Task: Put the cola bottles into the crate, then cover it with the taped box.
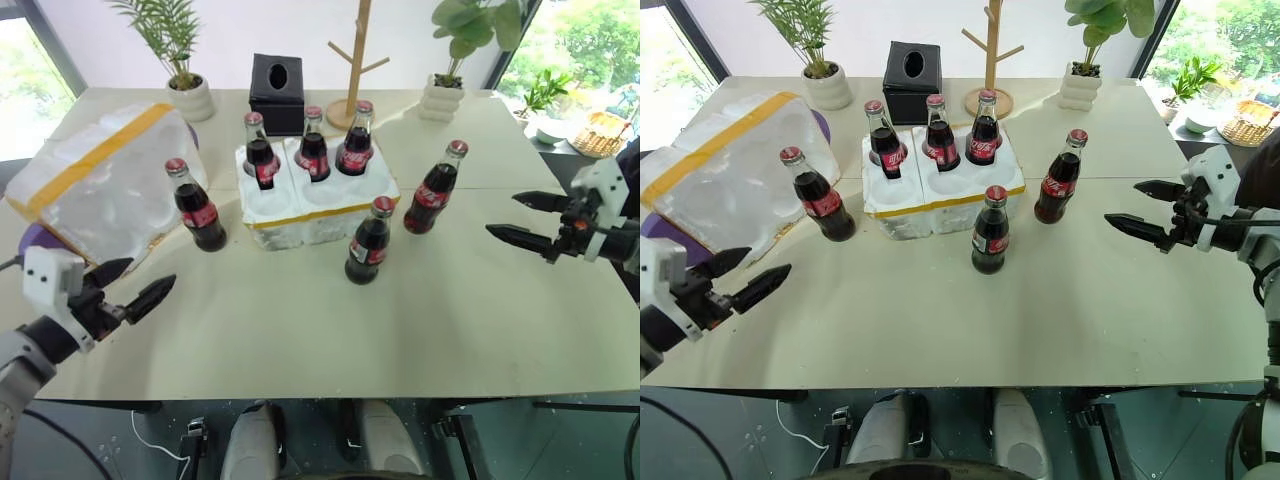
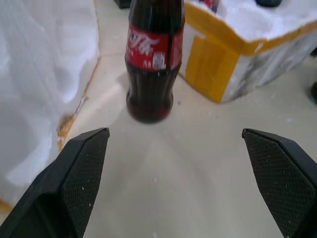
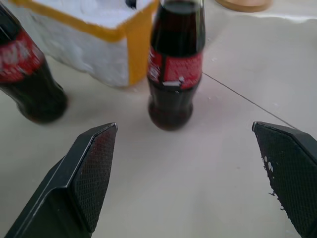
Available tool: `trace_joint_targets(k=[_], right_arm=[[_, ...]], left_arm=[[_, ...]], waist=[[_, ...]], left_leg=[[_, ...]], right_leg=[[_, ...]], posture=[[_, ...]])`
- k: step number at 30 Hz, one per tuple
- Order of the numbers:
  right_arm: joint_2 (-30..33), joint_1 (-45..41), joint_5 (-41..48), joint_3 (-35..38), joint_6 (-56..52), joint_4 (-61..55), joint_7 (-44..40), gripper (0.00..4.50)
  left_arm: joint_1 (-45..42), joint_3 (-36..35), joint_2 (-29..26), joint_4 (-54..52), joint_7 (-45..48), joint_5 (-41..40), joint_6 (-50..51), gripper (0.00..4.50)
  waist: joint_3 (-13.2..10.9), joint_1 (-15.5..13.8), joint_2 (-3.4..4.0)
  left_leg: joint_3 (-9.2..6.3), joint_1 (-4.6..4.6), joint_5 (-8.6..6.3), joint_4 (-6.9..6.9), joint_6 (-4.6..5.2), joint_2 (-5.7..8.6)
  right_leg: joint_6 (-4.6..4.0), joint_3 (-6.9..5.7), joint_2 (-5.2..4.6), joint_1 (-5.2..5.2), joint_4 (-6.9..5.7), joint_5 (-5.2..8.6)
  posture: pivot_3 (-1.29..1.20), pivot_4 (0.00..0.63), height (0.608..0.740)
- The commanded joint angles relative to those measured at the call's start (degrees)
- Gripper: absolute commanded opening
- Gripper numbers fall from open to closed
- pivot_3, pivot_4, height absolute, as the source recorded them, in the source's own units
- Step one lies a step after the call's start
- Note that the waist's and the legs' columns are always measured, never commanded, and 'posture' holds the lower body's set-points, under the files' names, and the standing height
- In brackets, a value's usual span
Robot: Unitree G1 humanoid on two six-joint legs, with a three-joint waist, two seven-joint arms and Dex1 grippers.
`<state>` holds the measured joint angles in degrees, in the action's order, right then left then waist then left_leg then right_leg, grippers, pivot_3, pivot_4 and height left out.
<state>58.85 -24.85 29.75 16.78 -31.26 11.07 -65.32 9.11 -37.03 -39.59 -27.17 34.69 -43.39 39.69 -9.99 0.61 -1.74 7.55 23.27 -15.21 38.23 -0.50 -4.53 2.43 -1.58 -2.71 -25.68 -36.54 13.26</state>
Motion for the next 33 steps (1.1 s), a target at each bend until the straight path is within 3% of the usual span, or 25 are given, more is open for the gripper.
trace_joint_targets(k=[1, 5, 13, 21, 25, 29, 33], right_arm=[[5.5, -2.8, 10.9, 6.3, -11.3, -10.8, -3.2, 4.5], [8.0, -3.3, 21.0, 11.0, -21.0, -19.4, -3.6, 4.5], [8.0, -6.9, 33.9, 13.9, -28.8, -28.3, 1.7, 4.5], [7.4, -8.8, 37.1, 12.2, -28.3, -30.2, 5.0, 4.5], [7.0, -8.7, 38.3, 11.9, -27.9, -31.6, 6.1, 4.5], [7.2, -9.0, 38.7, 11.5, -27.6, -31.6, 6.9, 4.5], [7.1, -8.3, 39.0, 11.3, -27.9, -31.5, 8.3, 4.5]], left_arm=[[-6.6, 1.4, -0.9, 3.4, -4.0, 1.5, -0.8, 4.49], [-12.1, 6.6, -1.3, 7.3, -3.6, 4.3, -2.0, 4.49], [-23.3, 16.3, -1.1, 18.8, 0.6, 10.3, -6.7, 4.49], [-32.2, 24.8, 0.1, 31.1, 4.7, 17.9, -13.8, 4.49], [-33.9, 25.9, 1.3, 35.4, 5.5, 19.8, -16.7, 4.49], [-34.0, 26.5, 1.0, 35.2, 6.1, 21.3, -18.2, 2.76], [-31.9, 23.9, -1.8, 28.0, 9.0, 17.2, -12.5, 2.78]], waist=[[0.0, 0.0, 0.08], [0.0, 0.1, 0.06], [0.0, 0.0, 0.01], [0.0, 0.1, -0.01], [0.0, 0.1, -0.01], [0.0, 0.1, -0.01], [0.0, 0.2, -0.04]], left_leg=[[-0.02, 0.0, 0.0, 0.0, 0.0, 0.0], [-0.05, -0.03, 0.0, -0.03, 0.0, -0.02], [-0.03, -0.01, 0.0, 0.0, 0.0, 0.0], [-0.02, 0.05, 0.0, 0.0, 0.0, 0.01], [-0.04, 0.04, 0.0, -0.01, 0.01, -0.01], [-0.04, 0.05, 0.0, 0.0, 0.01, -0.01], [-0.03, 0.06, 0.0, 0.0, 0.01, -0.02]], right_leg=[[0.0, 0.0, 0.0, 0.0, -0.02, 0.0], [0.01, -0.01, 0.06, 0.02, -0.01, 0.0], [0.0, -0.01, 0.02, 0.02, 0.01, -0.01], [0.18, -0.01, 0.02, 0.02, 0.08, -0.12], [0.2, -0.03, 0.04, 0.02, 0.06, -0.13], [0.21, -0.04, 0.03, 0.01, 0.04, -0.13], [0.21, -0.03, 0.01, 0.01, 0.05, -0.13]], posture=[[0.0, 0.15, 0.74], [0.0, 0.15, 0.74], [0.0, 0.15, 0.74], [0.0, 0.15, 0.74], [0.0, 0.15, 0.74], [0.0, 0.15, 0.74], [0.0, 0.15, 0.74]])
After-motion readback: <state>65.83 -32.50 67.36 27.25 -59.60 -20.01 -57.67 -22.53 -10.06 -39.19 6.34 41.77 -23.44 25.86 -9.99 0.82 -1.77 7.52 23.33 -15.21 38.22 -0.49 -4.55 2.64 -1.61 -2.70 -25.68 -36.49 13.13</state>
